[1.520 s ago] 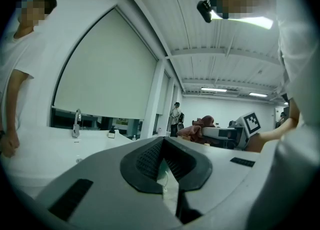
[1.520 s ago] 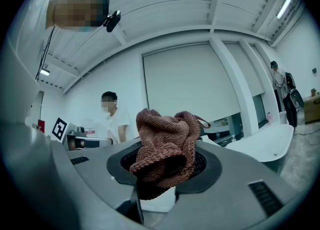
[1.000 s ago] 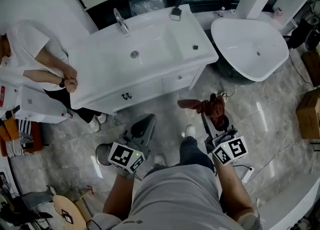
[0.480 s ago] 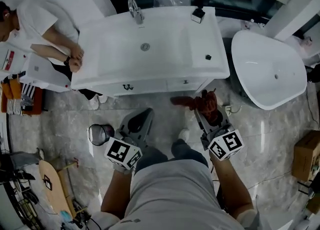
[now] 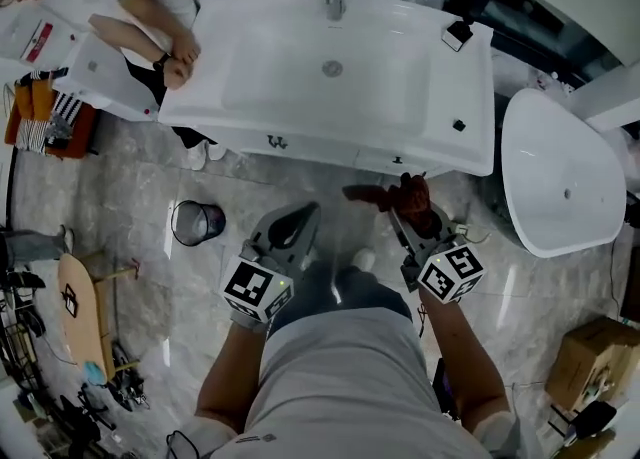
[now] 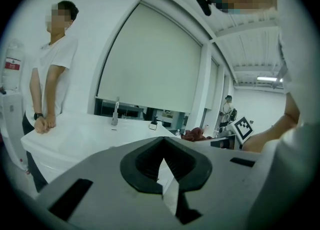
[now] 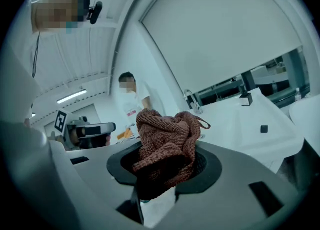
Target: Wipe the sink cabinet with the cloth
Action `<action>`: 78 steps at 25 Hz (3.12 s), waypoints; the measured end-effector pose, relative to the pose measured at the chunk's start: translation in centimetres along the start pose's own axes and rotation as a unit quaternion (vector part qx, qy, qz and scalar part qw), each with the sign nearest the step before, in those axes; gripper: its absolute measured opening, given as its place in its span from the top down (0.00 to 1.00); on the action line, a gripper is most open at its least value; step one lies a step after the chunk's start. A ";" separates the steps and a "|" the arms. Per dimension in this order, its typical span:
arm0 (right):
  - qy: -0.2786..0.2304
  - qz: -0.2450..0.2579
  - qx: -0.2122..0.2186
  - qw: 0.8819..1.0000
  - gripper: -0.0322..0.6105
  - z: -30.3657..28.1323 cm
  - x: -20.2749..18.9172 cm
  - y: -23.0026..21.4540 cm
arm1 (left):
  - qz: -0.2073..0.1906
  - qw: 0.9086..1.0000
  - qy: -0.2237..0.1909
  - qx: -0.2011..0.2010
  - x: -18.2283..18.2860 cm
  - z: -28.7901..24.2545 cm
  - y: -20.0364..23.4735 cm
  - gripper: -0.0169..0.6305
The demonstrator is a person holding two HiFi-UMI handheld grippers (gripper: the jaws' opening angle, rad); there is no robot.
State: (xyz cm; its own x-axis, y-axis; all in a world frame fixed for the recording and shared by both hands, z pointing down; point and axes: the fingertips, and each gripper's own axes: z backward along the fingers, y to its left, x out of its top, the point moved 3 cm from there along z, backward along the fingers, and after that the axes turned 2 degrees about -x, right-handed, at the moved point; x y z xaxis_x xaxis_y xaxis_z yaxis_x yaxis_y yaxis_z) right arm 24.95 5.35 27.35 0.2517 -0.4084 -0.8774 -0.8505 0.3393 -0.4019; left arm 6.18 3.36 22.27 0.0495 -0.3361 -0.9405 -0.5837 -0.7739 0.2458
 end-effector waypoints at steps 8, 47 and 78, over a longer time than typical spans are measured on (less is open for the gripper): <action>0.088 -0.011 0.027 0.996 0.72 -6.4 -6.4 -1.8 | 0.024 0.999 0.012 0.045 -4.1 1.9 4.7 0.96; 0.135 -0.122 -0.102 0.978 0.72 -22.4 -21.5 -17.7 | 0.148 0.981 0.053 0.113 -19.6 4.3 10.2 0.96; 0.145 -0.133 -0.128 0.972 0.72 -27.0 -36.3 -25.2 | 0.115 0.990 0.059 0.048 -30.2 -1.6 14.2 0.96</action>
State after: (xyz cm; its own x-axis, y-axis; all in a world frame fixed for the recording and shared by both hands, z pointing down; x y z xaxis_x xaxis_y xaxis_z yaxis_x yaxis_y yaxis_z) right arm 24.72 -11.25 76.44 0.3692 -0.6874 -0.6254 -0.8695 -0.0178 -0.4937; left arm -2.26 1.68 54.49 -0.0023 -0.5626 -0.8267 -0.6648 -0.6167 0.4215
